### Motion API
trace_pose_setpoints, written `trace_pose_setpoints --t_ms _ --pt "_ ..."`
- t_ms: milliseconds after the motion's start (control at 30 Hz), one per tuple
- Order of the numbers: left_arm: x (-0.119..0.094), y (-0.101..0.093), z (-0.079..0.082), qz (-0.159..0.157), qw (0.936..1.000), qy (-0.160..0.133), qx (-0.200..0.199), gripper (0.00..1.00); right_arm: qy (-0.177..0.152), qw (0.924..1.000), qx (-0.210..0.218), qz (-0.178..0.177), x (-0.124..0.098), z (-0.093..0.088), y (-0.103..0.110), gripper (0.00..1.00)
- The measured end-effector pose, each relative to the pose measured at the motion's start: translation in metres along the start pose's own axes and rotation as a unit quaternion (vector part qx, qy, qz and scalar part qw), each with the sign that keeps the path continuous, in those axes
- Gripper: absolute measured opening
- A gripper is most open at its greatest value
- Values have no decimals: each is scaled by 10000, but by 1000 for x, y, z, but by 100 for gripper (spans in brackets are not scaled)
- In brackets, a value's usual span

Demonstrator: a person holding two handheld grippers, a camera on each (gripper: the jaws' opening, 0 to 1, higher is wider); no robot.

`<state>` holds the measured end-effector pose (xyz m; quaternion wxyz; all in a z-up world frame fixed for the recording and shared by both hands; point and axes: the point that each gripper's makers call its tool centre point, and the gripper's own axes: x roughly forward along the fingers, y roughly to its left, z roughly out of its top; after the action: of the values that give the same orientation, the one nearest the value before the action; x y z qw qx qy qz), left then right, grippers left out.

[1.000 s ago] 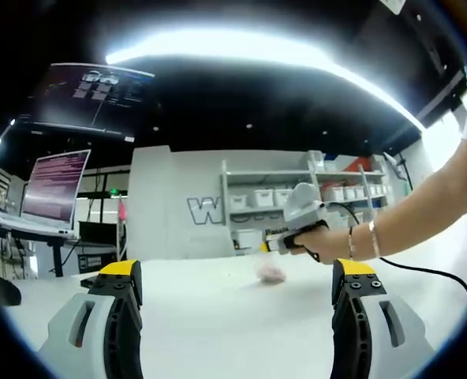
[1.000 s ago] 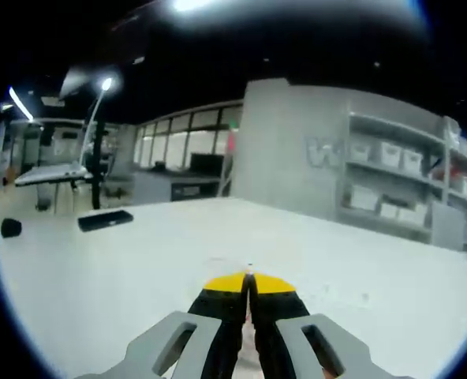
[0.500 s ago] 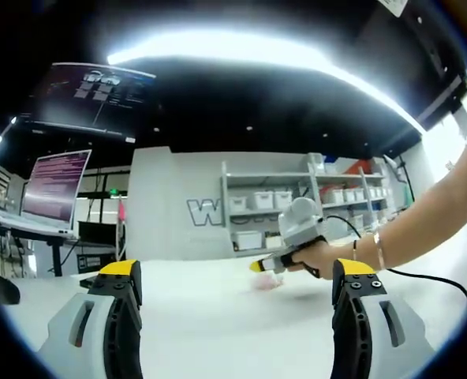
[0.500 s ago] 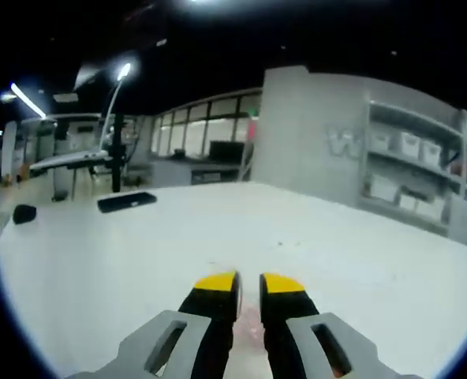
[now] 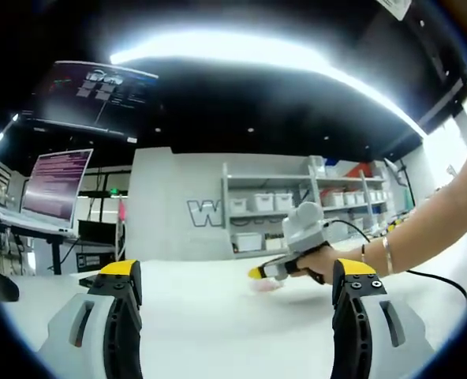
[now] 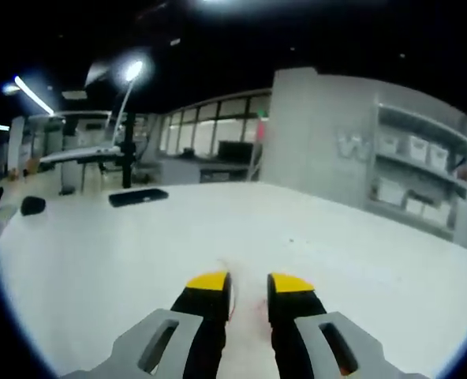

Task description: Open the resealable bag by pulling the two sides of the seal apart until the entire bag opening is separated and visibly accessible.

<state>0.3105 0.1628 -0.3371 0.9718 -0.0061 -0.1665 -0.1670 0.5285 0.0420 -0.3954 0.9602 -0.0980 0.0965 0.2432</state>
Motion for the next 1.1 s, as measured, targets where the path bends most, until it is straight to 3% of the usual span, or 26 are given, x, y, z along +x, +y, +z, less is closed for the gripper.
trace_pose_setpoints --t_ms 500,1100 --pt "-1 -3 2 22 10000 9 -3 99 -180 9991 -261 280 2 7 9 22" --pt "1 0 0 14 10000 38 -18 99 -657 9973 285 145 -26 12 -5 26"
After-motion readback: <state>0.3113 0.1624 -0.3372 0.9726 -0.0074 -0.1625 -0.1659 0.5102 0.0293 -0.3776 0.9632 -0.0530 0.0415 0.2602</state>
